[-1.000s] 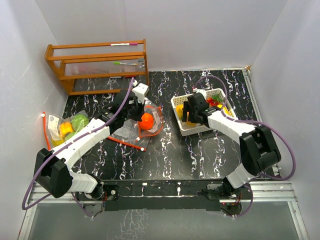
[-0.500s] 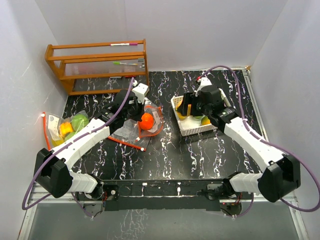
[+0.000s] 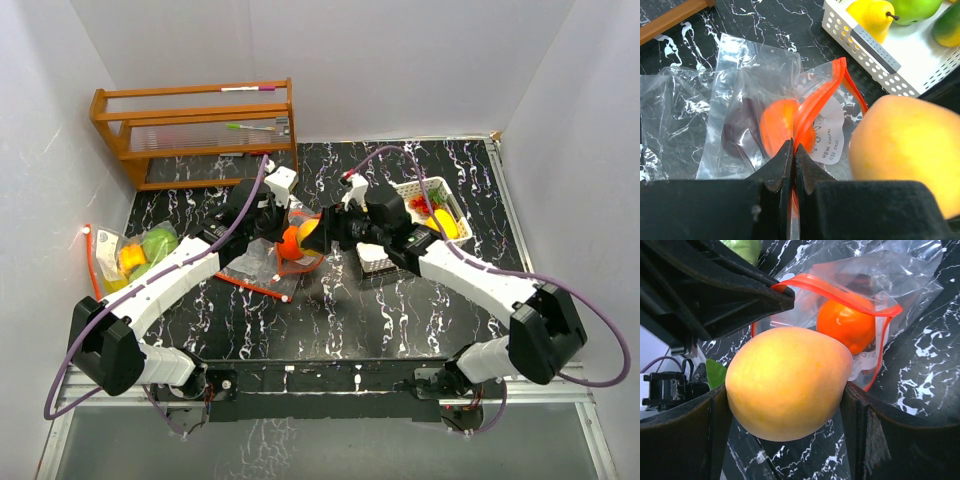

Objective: Place the food in the zip-top bag and seal the zipper
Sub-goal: Place the fake fruit in the zipper food storage bag.

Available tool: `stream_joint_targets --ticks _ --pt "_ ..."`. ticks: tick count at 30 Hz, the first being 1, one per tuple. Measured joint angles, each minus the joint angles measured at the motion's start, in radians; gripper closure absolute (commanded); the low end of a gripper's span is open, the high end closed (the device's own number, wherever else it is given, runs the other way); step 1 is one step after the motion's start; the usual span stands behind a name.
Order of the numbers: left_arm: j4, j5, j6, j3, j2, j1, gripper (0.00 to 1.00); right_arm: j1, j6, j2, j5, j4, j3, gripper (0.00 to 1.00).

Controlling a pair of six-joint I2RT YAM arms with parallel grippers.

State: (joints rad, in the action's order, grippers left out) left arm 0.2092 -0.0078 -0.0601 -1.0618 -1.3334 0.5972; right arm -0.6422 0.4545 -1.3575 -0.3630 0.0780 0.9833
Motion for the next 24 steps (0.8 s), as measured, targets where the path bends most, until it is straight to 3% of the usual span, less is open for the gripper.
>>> stream_joint_targets --ticks 12,15,18,19,24 --pt "0.0 0.008 0.0 0.0 0.0 -0.002 1.0 -0.069 0.071 -0.232 0.108 -0.105 0.005 0.47" --pt "0.0 0.01 0.0 0.0 0.0 -0.005 1.0 -0.09 0.078 -0.315 0.121 -0.109 0.05 0.35" --pt "0.0 0.009 0.0 0.0 0.0 -0.008 1.0 -0.125 0.08 -0.377 0.136 -0.109 0.11 0.17" --pt "0.0 0.009 0.0 0.0 0.0 -0.009 1.0 -0.139 0.082 -0.385 0.138 -0.109 0.124 0.06" --pt "0.005 -0.005 0.005 0.0 0.002 -0.031 1.0 -0.176 0.092 -0.386 0.164 -0.106 0.14 0.02"
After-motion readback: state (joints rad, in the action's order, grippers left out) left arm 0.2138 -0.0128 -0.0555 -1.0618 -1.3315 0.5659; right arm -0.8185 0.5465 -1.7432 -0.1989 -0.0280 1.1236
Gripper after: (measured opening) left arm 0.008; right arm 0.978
